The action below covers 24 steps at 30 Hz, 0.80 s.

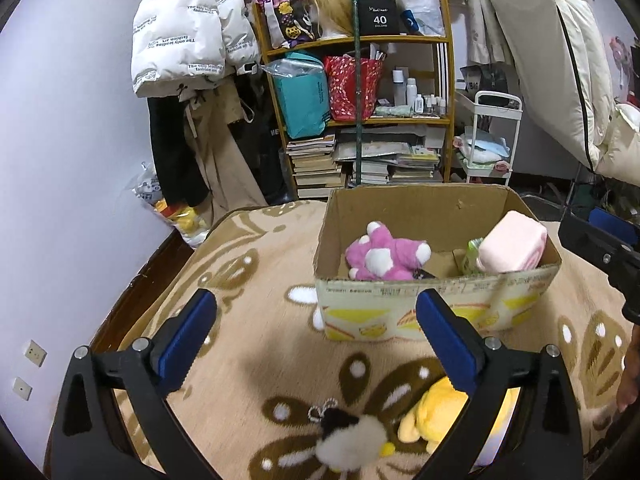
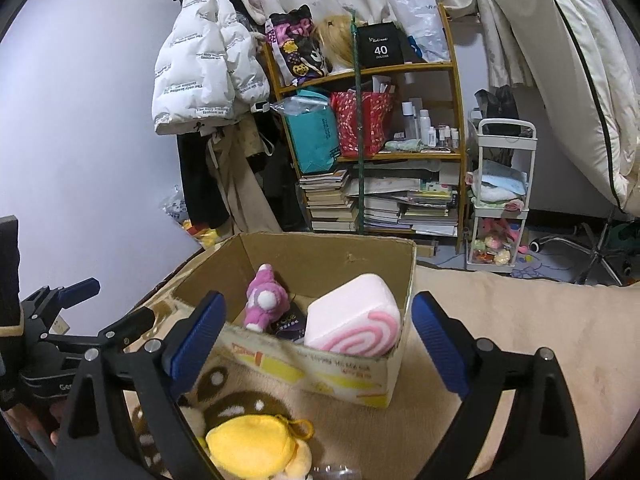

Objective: Organize soft objects
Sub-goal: 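Open both tools to drop plush and sponge into the box, then lower left tool onto white fluffy plush while right tool lowers onto yellow-haired doll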

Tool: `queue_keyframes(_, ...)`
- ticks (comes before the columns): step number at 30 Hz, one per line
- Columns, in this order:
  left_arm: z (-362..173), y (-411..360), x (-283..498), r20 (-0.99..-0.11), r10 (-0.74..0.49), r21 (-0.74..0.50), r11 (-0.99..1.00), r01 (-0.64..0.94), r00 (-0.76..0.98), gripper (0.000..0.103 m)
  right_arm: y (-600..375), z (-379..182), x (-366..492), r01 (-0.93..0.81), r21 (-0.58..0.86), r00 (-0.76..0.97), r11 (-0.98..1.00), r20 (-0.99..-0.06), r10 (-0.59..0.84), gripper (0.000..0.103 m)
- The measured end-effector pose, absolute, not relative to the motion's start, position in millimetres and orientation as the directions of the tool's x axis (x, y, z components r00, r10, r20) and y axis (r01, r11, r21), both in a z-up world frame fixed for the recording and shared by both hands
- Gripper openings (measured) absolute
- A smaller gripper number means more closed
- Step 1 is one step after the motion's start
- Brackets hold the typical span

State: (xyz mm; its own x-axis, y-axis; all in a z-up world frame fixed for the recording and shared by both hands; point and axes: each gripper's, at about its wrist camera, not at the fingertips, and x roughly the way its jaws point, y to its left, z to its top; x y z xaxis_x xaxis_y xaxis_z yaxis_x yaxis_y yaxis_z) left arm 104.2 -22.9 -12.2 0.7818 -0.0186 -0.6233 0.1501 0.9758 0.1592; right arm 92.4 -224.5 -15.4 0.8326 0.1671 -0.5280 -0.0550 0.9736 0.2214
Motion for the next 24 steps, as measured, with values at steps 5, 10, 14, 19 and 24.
queue_keyframes(5, -10, -17, 90, -0.643, -0.014, 0.15, 0.978, 0.144, 0.766, 0.099, -223, -13, 75, -0.049, 0.213, 0.827, 0.976, -0.54, 0.159, 0.098)
queue_keyframes(10, -10, -13, 78, -0.66, -0.006, 0.155, 0.977, 0.144, 0.751, 0.099, -221, -13, 61, -0.039, 0.208, 0.816, 0.977, -0.558, 0.152, 0.098)
queue_keyframes(14, -11, -9, 69, -0.684, -0.008, 0.141, 0.98, 0.143, 0.73, 0.099, -219, -16, 50, -0.035, 0.198, 0.802, 0.98, -0.58, 0.146, 0.098)
queue_keyframes(19, -15, -7, 65, -0.715, -0.004, 0.139, 0.979, 0.148, 0.699, 0.099, -216, -22, 40, -0.031, 0.2, 0.78, 0.979, -0.608, 0.149, 0.098)
queue_keyframes(24, -18, -4, 64, -0.735, -0.001, 0.131, 0.981, 0.143, 0.679, 0.099, -214, -27, 34, -0.03, 0.198, 0.765, 0.98, -0.626, 0.15, 0.098)
